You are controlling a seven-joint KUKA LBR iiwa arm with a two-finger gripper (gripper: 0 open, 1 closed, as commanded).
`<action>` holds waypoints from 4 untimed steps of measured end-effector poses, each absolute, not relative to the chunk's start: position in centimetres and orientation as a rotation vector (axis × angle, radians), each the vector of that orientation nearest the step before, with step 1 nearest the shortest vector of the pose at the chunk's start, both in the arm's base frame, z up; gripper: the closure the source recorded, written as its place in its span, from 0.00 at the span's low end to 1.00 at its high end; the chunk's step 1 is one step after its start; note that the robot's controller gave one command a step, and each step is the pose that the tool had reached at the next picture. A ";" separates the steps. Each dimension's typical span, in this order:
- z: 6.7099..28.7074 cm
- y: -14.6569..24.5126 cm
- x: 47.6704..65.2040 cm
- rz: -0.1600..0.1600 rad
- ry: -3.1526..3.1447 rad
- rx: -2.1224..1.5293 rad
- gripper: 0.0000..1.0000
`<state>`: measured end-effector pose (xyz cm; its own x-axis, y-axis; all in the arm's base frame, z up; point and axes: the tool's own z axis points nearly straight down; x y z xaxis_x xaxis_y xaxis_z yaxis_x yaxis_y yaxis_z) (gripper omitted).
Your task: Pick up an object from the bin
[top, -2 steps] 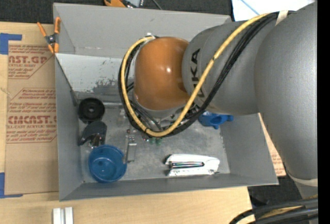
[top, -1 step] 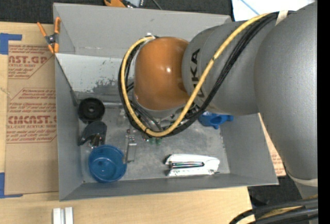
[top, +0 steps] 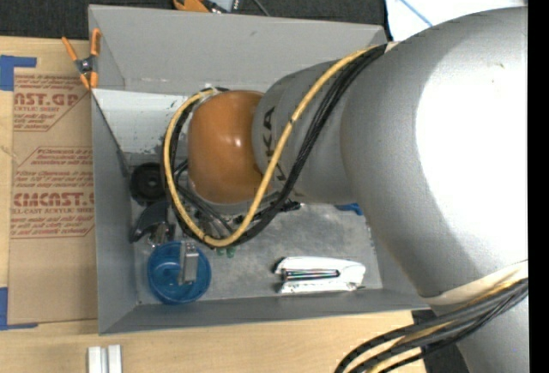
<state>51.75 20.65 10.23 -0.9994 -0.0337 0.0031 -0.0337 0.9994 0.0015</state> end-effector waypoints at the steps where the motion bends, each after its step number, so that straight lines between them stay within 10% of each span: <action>1: 9.0 21.0 51.8 -0.009 -3.152 0.011 0.00; 4: 7.4 19.8 49.7 -0.008 -3.026 0.982 0.00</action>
Offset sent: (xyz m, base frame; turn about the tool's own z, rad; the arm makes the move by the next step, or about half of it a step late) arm -0.0232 0.0003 -0.0288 -0.2956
